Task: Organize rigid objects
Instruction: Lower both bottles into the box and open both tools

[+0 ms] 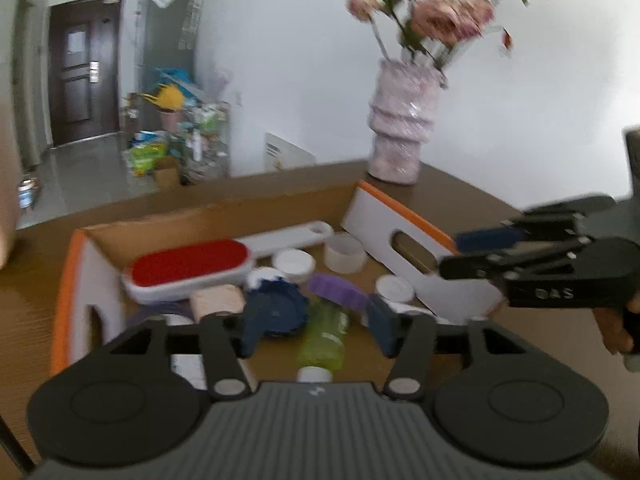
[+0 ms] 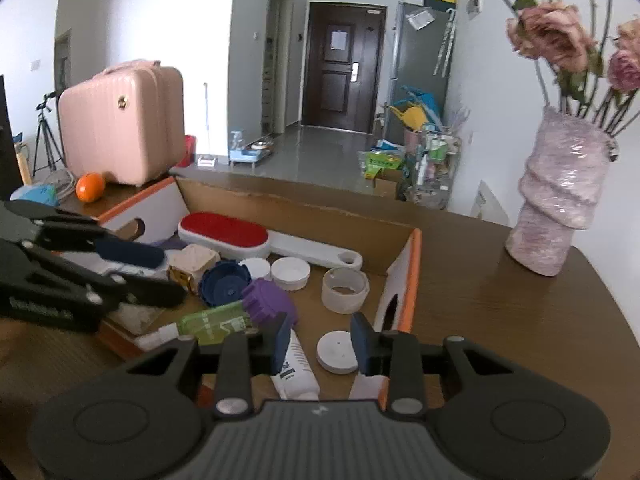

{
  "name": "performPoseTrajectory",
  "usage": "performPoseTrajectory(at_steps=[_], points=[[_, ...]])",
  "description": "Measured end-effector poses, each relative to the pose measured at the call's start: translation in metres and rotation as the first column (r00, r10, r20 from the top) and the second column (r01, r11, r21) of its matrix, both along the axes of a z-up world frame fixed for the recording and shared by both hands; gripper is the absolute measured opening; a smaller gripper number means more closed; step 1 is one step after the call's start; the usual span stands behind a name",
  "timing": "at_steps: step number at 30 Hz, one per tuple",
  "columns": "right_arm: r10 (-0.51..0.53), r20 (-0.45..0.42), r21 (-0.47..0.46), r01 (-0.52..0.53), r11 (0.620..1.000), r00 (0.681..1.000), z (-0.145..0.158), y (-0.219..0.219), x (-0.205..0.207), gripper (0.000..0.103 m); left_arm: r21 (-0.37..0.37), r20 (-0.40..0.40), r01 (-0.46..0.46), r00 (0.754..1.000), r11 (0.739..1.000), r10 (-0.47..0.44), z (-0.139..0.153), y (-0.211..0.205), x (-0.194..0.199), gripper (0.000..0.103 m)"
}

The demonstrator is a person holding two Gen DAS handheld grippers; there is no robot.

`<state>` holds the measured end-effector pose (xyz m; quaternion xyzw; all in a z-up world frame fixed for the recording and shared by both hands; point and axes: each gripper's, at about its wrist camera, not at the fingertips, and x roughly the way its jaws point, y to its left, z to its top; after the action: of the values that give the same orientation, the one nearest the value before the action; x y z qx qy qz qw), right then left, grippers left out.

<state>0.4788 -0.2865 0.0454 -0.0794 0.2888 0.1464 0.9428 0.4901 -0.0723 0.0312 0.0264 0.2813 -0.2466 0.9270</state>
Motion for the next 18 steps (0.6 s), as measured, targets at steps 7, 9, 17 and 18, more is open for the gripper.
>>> performPoseTrajectory(at_steps=[7, 9, 17, 18], points=[[-0.04, 0.07, 0.02, 0.039, 0.999, 0.997, 0.033, 0.0, -0.041, 0.056, -0.007, 0.058, -0.159, 0.986, 0.987, 0.159, 0.035, 0.042, -0.04, 0.084], [-0.041, 0.083, 0.027, 0.039, 0.999, 0.996, 0.04, 0.002, -0.055, 0.058, -0.011, 0.072, -0.175, 0.982, 0.984, 0.176, 0.041, 0.051, -0.057, 0.085], [-0.146, 0.219, 0.122, 0.122, 0.985, 0.965, 0.041, 0.013, -0.12, 0.09, -0.088, 0.22, -0.313, 0.92, 0.946, 0.325, 0.047, 0.074, -0.129, 0.103], [-0.161, 0.241, 0.141, 0.129, 0.982, 0.957, 0.04, 0.013, -0.128, 0.09, -0.094, 0.235, -0.32, 0.913, 0.943, 0.333, 0.046, 0.075, -0.136, 0.103]])
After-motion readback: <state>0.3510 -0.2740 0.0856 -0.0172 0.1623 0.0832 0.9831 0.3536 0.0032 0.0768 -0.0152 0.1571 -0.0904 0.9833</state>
